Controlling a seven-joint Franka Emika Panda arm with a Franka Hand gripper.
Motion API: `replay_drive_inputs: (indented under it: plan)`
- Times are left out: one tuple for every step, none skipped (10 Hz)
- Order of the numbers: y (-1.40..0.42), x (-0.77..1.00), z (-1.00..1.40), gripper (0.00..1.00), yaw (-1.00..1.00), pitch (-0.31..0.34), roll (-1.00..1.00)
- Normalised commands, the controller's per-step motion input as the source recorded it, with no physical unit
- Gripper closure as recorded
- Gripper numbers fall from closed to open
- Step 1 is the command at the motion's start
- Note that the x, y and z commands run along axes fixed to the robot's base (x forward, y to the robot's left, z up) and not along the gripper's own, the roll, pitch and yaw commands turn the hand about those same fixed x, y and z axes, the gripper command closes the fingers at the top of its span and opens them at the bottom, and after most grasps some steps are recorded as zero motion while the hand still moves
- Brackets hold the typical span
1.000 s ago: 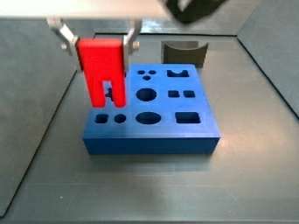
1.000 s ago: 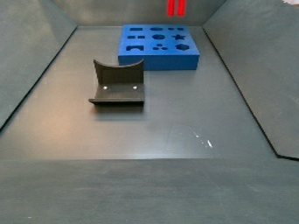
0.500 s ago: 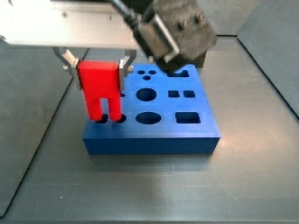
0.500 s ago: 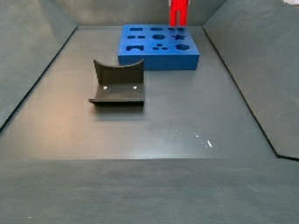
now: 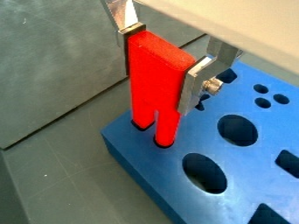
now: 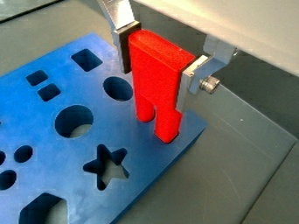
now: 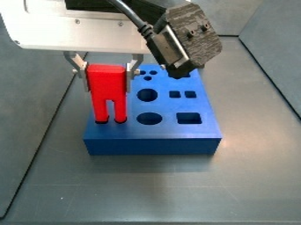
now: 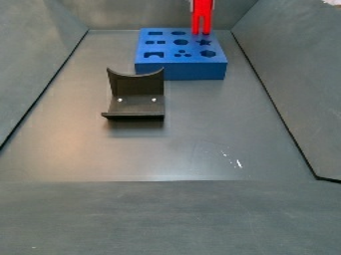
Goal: Insert the square-circle object.
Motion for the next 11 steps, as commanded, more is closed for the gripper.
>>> replay_drive_inputs:
  plan:
    - [-0.21, 0.06, -0.89, 1.00, -0.03, -0.163, 0.00]
    - [-0.16, 0.05, -0.98, 1.00, 0.00, -0.153, 0.00]
    - [-0.08, 0.00, -1.00, 1.00, 0.00, -0.121, 0.00]
    - [-0.08, 0.00, -1.00, 1.00, 0.00, -0.091, 0.02]
    - [-0.07, -0.01, -1.00, 1.00, 0.00, -0.036, 0.03]
    - [-0.06, -0.04, -1.00, 1.00, 0.00, -0.020, 0.03]
    - [-0.06, -0.05, -1.00, 1.00, 0.00, -0.016, 0.03]
    - [-0.04, -0.04, -1.00, 1.00, 0.00, -0.021, 0.04]
    - [-0.10, 0.00, -1.00, 1.00, 0.00, -0.079, 0.03]
    - [0.00, -0.02, -0.57, 1.00, 0.00, -0.314, -0.11]
    - [0.00, -0.16, -0.12, 1.00, 0.00, -0.250, 0.00]
